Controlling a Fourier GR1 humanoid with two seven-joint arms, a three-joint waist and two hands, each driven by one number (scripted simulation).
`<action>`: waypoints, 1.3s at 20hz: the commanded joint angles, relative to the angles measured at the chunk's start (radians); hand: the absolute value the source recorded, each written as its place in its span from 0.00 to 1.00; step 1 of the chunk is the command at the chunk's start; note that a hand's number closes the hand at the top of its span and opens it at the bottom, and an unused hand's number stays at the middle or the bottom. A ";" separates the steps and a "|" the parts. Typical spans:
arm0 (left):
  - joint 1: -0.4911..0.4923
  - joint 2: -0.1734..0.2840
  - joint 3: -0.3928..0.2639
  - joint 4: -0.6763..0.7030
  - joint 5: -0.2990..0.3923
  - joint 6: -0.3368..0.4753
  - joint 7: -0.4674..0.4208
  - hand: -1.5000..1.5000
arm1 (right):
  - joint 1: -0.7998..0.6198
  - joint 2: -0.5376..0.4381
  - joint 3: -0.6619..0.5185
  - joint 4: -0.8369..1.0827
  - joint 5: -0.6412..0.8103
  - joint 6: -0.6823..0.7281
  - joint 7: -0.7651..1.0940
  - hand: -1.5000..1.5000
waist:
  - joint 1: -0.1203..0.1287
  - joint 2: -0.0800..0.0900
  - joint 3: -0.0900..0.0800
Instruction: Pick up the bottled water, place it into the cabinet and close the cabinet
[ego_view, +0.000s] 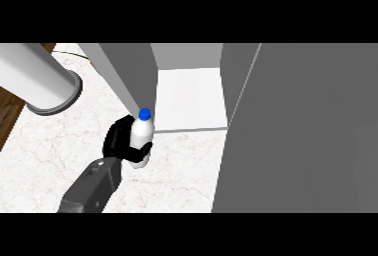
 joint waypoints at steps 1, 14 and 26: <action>-0.185 -0.087 -0.023 -0.072 0.039 0.037 0.031 1.00 | 0.010 0.008 -0.038 -0.012 -0.123 0.027 -0.002 0.00 | -0.041 -0.002 -0.010; -0.291 -0.086 -0.045 -0.025 0.075 0.229 0.065 1.00 | -0.017 -0.034 -0.141 0.065 -0.243 0.117 -0.039 0.00 | -0.093 0.000 -0.008; -0.342 -0.086 -0.046 0.060 0.095 0.392 0.104 1.00 | -0.023 -0.088 -0.243 0.135 -0.380 0.206 -0.062 0.00 | -0.107 0.015 -0.010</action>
